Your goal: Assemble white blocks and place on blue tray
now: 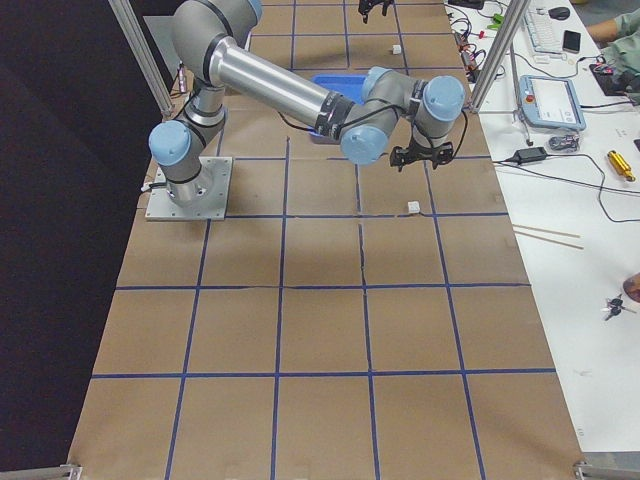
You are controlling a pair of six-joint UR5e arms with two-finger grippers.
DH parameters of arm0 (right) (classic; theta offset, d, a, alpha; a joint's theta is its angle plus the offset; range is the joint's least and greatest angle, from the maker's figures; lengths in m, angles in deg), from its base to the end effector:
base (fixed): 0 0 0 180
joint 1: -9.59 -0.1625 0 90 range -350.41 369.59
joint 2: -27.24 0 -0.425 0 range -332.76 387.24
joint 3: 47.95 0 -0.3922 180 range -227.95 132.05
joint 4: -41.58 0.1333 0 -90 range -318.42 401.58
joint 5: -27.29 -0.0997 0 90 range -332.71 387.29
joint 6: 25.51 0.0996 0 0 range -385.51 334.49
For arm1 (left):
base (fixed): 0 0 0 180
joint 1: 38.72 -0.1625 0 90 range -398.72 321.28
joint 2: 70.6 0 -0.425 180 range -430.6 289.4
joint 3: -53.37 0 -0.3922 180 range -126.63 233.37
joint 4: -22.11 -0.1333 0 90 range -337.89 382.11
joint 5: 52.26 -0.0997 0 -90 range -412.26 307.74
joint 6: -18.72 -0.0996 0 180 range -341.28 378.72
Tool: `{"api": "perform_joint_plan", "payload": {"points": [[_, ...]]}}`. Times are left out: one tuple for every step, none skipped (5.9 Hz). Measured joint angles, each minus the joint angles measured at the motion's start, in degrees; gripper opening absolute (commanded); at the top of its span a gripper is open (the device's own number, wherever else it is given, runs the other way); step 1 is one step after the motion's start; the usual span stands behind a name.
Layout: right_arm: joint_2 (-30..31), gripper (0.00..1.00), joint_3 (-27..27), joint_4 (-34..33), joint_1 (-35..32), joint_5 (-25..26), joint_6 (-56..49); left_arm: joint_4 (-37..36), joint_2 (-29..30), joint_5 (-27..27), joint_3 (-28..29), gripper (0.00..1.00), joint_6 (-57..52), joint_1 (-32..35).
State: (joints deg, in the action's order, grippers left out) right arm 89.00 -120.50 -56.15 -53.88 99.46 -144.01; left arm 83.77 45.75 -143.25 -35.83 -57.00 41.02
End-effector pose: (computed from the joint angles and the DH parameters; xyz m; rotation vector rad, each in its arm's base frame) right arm -0.1576 -0.6823 0.3635 -2.1261 2.0715 -0.4203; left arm -0.0142 -0.6600 0.2796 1.6731 2.6044 -0.0369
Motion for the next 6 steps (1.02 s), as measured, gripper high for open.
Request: {"api": "perform_joint_plan", "payload": {"points": [[-3.85, 1.00, 1.20, -0.01, 1.12, -2.57, -2.17, -3.05, 2.62, 0.19, 0.28, 0.97, -7.43, -0.02], [-7.17, 1.00, 2.07, -0.26, 1.53, -3.54, -4.02, -4.95, 4.60, 0.32, 0.64, 0.98, -12.60, -0.02], [-9.98, 1.00, 2.34, -1.70, 1.64, -3.82, -4.88, -6.33, 6.73, 0.45, 1.95, 0.97, -15.19, -0.02], [-12.81, 1.00, 2.29, -3.72, 1.64, -3.89, -5.62, -7.18, 9.37, 0.90, 4.26, 0.97, -16.07, -0.02], [-14.75, 1.00, 2.15, -4.64, 1.50, -4.14, -6.17, -7.47, 11.66, 1.98, 6.47, 0.97, -16.32, -0.02], [-15.89, 1.00, 2.01, -4.95, 1.25, -5.12, -6.55, -7.72, 13.23, 2.91, 7.72, 0.97, -16.41, -0.02]]}}
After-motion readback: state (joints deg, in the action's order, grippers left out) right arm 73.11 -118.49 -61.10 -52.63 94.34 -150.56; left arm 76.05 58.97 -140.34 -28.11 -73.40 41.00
